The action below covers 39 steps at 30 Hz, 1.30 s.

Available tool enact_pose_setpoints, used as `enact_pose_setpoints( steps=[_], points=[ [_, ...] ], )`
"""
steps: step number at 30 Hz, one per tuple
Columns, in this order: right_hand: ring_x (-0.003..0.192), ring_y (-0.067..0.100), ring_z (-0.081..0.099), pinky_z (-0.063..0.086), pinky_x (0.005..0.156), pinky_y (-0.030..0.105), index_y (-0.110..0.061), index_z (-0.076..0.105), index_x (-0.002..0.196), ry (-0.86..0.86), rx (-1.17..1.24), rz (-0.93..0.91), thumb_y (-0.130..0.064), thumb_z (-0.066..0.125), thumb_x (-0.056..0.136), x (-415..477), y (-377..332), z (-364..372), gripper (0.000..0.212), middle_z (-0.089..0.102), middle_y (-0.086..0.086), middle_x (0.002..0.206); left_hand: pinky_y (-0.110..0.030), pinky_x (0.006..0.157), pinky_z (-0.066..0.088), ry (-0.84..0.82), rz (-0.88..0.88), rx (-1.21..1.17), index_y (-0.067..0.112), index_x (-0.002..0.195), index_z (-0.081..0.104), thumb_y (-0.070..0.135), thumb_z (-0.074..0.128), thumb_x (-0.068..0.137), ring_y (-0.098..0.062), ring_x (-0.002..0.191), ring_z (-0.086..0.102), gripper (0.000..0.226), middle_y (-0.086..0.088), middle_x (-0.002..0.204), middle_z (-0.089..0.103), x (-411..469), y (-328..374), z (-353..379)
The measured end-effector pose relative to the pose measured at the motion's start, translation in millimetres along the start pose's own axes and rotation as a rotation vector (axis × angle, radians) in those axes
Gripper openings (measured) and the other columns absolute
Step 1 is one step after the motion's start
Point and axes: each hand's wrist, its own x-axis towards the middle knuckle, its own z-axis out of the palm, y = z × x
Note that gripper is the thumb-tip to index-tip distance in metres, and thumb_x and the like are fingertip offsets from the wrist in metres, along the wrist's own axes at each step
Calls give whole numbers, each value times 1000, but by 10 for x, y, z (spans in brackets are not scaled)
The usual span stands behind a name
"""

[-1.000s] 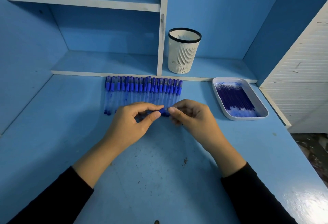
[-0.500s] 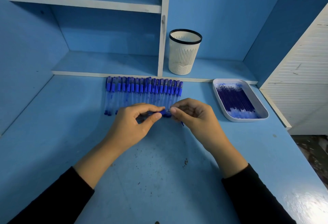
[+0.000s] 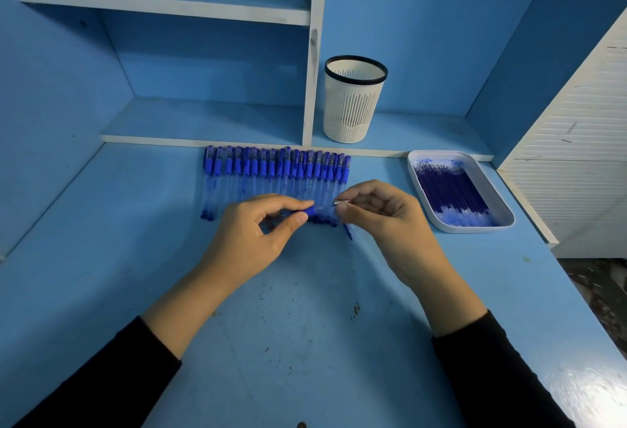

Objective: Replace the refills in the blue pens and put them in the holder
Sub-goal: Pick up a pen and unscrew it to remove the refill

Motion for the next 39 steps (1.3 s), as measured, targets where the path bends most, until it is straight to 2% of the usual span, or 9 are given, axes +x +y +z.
enact_pose_setpoints(
  steps=[3,9,12,15,21,29,34,37,39],
  points=[
    [70,12,64,53,73,22,-4,68,86,64,50,-1,8,68,80,28,-31,-77,13,71,2,75,-16,81,53,23,-7,-3,26,103,74,14,72,87,-3,92,68,21,19,99,73,13,7,-10],
    [73,14,63,53,75,23,-2,68,90,68,-59,12,3,70,82,52,-50,-175,10,69,2,76,-21,78,55,34,15,60,21,105,75,13,72,87,-6,86,68,20,16,98,72,11,-28,1],
    [77,18,65,54,77,25,-3,67,89,26,-54,14,5,68,83,43,-43,-145,10,69,6,81,-17,68,48,-27,89,130,25,113,73,12,67,92,-9,76,60,26,19,88,65,12,-45,9],
    [78,20,67,55,81,30,-3,66,88,-18,-37,20,6,68,82,38,-32,-106,11,70,8,82,-15,62,37,-89,135,166,31,121,69,16,58,95,-13,67,50,32,14,82,53,13,-63,27],
    [76,19,67,54,80,30,-5,67,87,-42,-30,8,5,69,81,26,-27,-85,12,70,9,82,-17,61,36,-118,102,97,36,118,68,17,56,95,-15,65,48,33,13,80,51,26,-77,29],
    [79,19,64,53,82,31,-7,68,84,-21,-58,-25,5,71,80,19,-24,-94,12,69,9,83,-15,59,34,-102,108,101,31,116,70,7,57,95,-10,62,43,34,15,76,49,25,-57,23],
    [76,16,64,54,78,25,-7,69,84,89,-33,-73,7,70,80,61,-74,-214,15,70,4,78,-18,59,36,-59,78,115,38,114,68,12,55,94,-15,63,47,35,7,78,54,32,-102,-54],
    [72,13,61,52,74,25,-8,70,86,116,-280,-66,3,70,82,72,-27,-307,11,68,3,78,-26,60,43,-48,61,105,39,116,67,10,58,97,-23,71,56,37,1,84,61,42,-118,-59],
    [67,7,58,48,68,16,-11,70,84,107,-548,-71,0,70,82,78,47,-332,11,68,2,76,-18,60,39,-49,65,102,35,118,68,8,59,96,-16,67,51,35,4,82,59,46,-111,-36]
  ],
)
